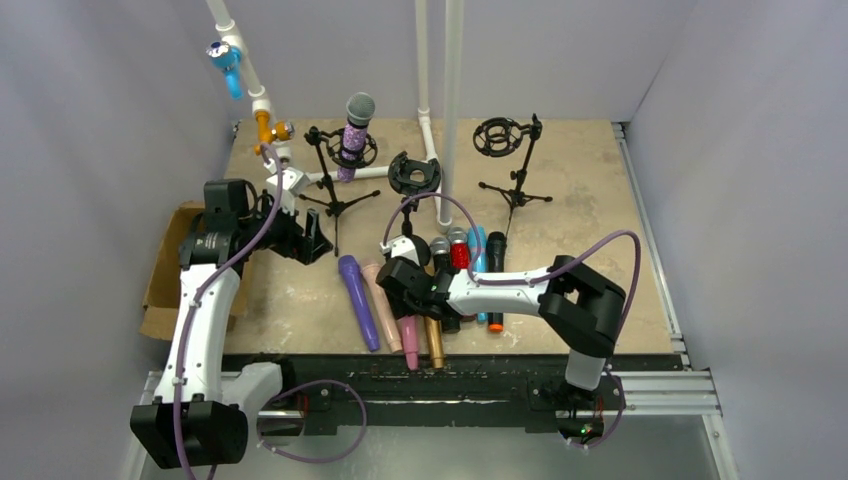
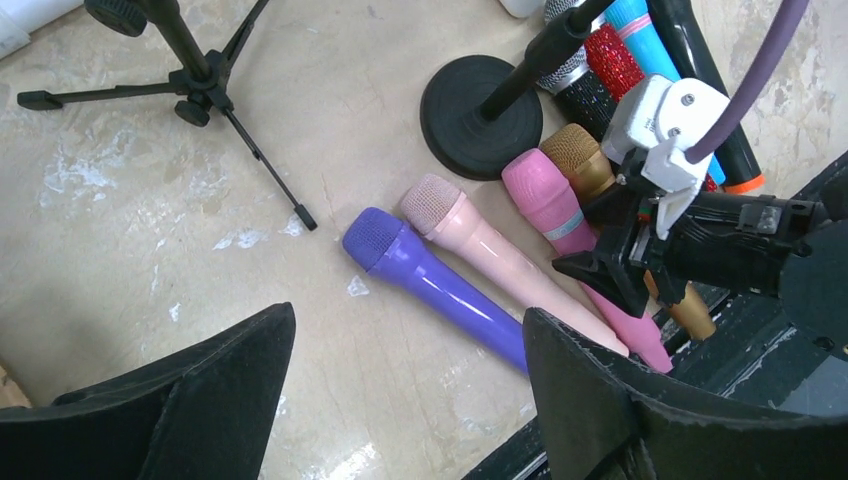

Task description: Attach the microphones to the stand

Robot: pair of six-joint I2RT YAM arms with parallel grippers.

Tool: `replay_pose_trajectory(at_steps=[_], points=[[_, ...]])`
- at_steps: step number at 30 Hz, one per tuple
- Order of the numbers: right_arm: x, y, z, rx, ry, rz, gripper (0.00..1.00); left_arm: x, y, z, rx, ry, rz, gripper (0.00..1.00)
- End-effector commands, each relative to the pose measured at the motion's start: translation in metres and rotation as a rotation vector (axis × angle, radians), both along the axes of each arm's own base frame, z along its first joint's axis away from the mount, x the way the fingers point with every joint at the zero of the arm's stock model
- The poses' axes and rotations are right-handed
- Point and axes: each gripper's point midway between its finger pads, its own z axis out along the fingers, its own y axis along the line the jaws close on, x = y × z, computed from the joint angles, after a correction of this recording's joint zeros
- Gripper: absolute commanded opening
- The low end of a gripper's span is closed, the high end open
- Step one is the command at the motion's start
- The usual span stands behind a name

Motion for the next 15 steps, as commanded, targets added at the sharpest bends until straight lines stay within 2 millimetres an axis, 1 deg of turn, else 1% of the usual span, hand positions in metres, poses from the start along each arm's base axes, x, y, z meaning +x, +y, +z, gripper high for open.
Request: replay_pose_trajectory(at_steps=[1,5,7,9,11,13,15], points=[[0.008,0.010,0.010,0.041,-0.033,-0.039,0.54,-0.002,0.002,0.015,0.003,-0.031,0.016,0.85],[0.007,0.014,0.007,0.052,-0.030,-0.040,0.53,-0.002,-0.001,0.017,-0.014,-0.030,0.010,0.88],[0.009,0.015,0.014,0.065,-0.043,-0.046,0.49,-0.001,-0.001,0.017,-0.011,-0.032,0.006,0.89],[0.012,0.015,0.028,0.083,-0.069,-0.055,0.40,-0.003,-0.001,0.020,-0.013,-0.022,-0.002,0.89],[0.015,0.013,0.048,0.110,-0.098,-0.065,0.33,-0.003,-0.003,0.027,-0.025,-0.020,0.000,0.90],[0.016,0.012,0.068,0.145,-0.122,-0.069,0.29,-0.004,-0.005,0.034,-0.042,-0.029,-0.002,0.91],[0.016,0.011,0.089,0.186,-0.142,-0.073,0.27,-0.004,-0.007,0.042,-0.061,-0.045,0.005,0.92]])
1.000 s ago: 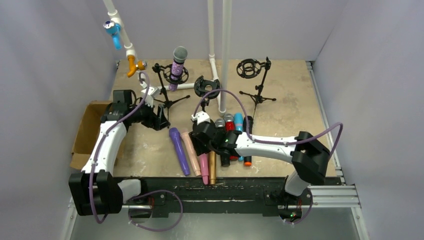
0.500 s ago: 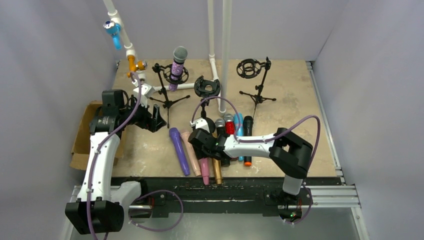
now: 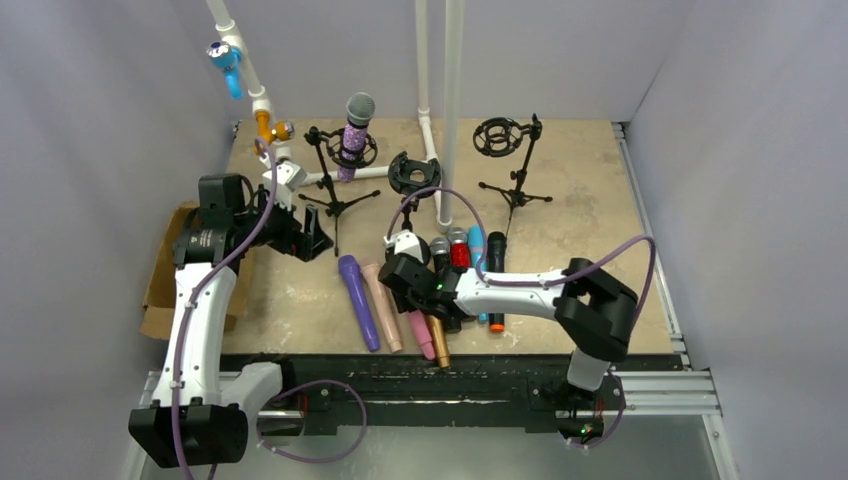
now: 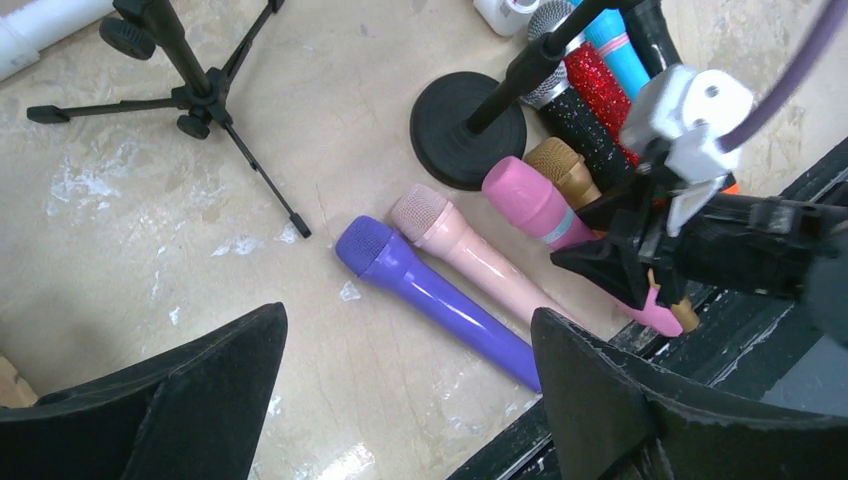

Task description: Attach the microphones to the stand

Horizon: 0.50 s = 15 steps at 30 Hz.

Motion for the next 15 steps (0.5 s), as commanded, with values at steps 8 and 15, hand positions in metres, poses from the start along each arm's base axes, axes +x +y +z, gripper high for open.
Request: replay_pose_trajectory(at_steps=[8,15], points=[[-0.010,0.020,0.184,0.417,-0.233,0.076,0.22,-0.010,-0.014,0.058,-0.119,-0.085,0.013,1.00],[-0.017,0.023,0.293,0.624,-0.435,0.161,0.22,-0.024,-0.032,0.096,-0.221,-0.162,-0.057,1.00]])
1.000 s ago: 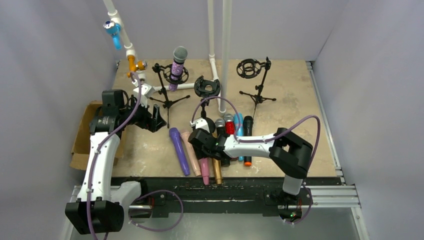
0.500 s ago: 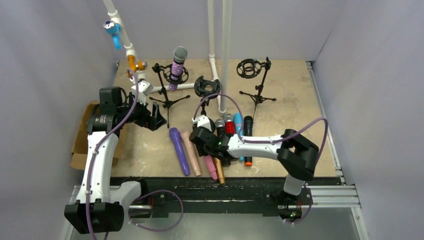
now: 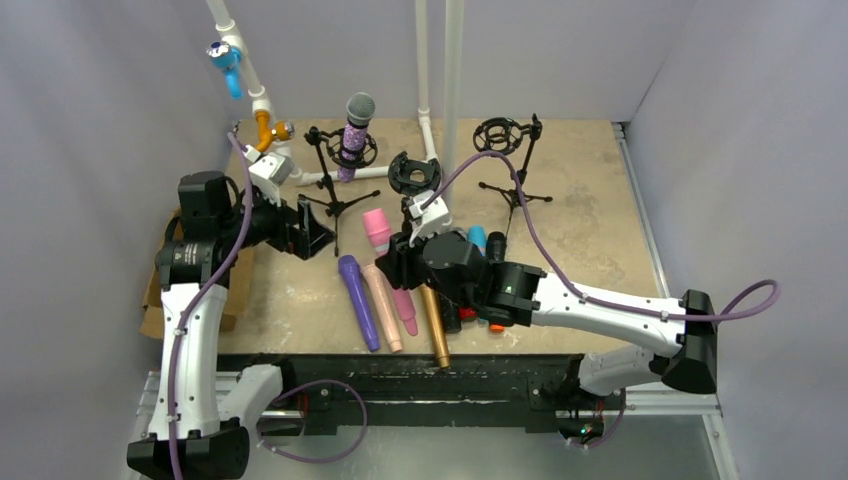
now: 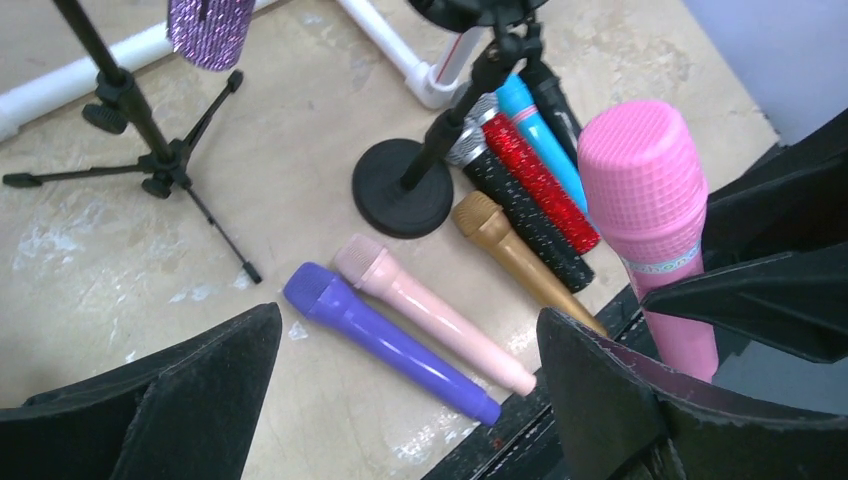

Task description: Attach the microphones to the stand

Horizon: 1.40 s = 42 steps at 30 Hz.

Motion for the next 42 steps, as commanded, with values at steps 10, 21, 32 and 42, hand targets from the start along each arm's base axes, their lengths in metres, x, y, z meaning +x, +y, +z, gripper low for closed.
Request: replay_pose_trajectory(at_steps=[10,21,32,42], points=[[0.032,0.022,0.236,0.423,-0.548,-0.076,0.17,-0.034,-0.052,0.086,-0.340,-0.071,-0.281,1.00],[0.039,0.062,0.267,0.500,-0.625,-0.048,0.16,-0.041,-0.060,0.098,-0.393,-0.087,-0.346,1.00],[0.044,0.044,0.264,0.438,-0.702,-0.100,0.14,-0.049,-0.060,0.100,-0.344,-0.146,-0.390,1.00],[0.042,0.043,0.265,0.516,-0.710,-0.146,0.09,-0.044,-0.066,0.129,-0.522,-0.076,-0.338,1.00]])
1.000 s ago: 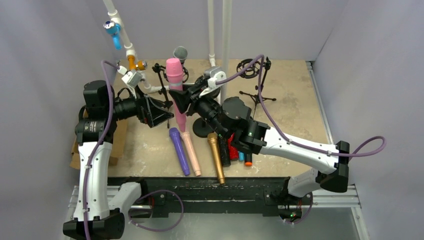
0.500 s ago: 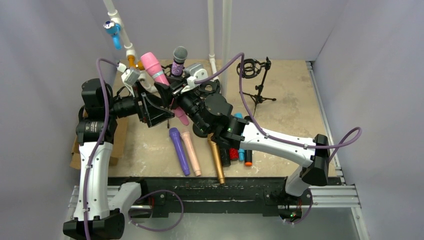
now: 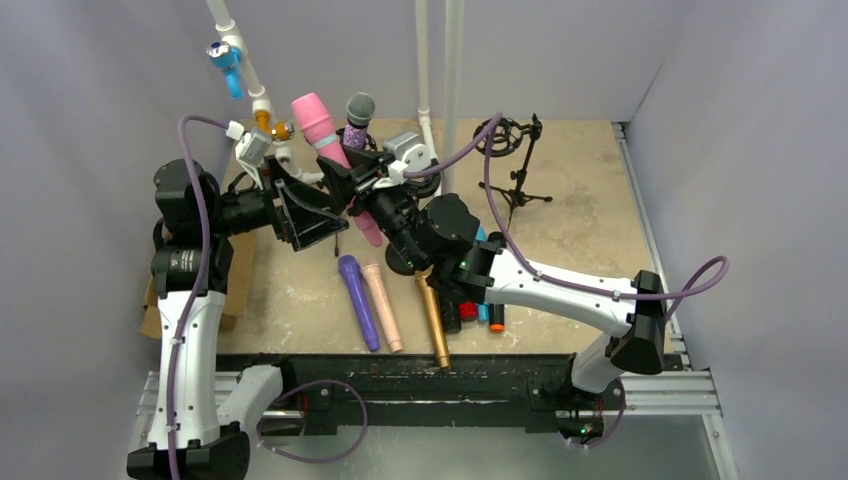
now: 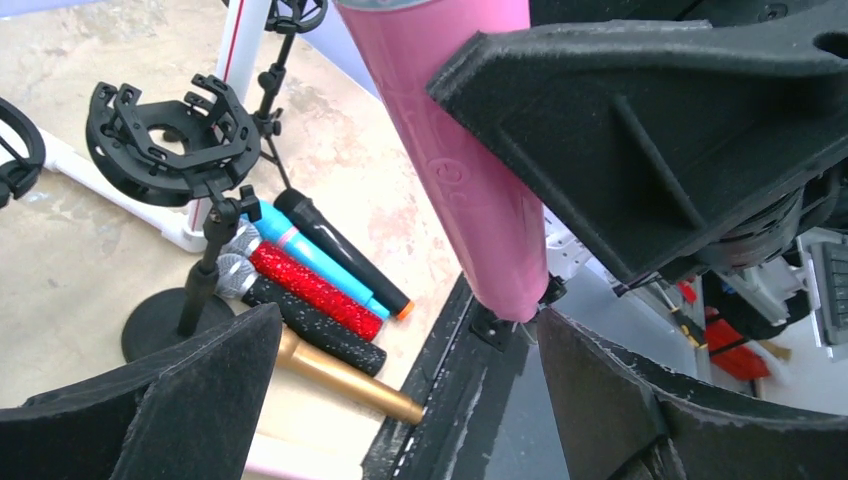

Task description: Attach the microphones to the stand

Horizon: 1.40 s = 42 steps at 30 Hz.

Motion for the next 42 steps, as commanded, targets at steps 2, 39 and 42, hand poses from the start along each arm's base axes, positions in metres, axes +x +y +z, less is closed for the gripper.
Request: replay_pose_trajectory(at_steps=[2,39,42], points=[[-0.007,-0.020,0.035,0.188,-0.042,-0.061,0.07,-0.006,-0.007,0.028,-0.120,0.017,-0.032,1.00],[-0.037,0.014,0.012,-0.143,0.227,0.368,0.48,-0.014,0.004,0.003,0.157,-0.249,-0.010,0.00],[-0.037,0.016,0.014,-0.145,0.220,0.384,0.54,-0.019,0.004,0.001,0.169,-0.274,-0.033,0.00]])
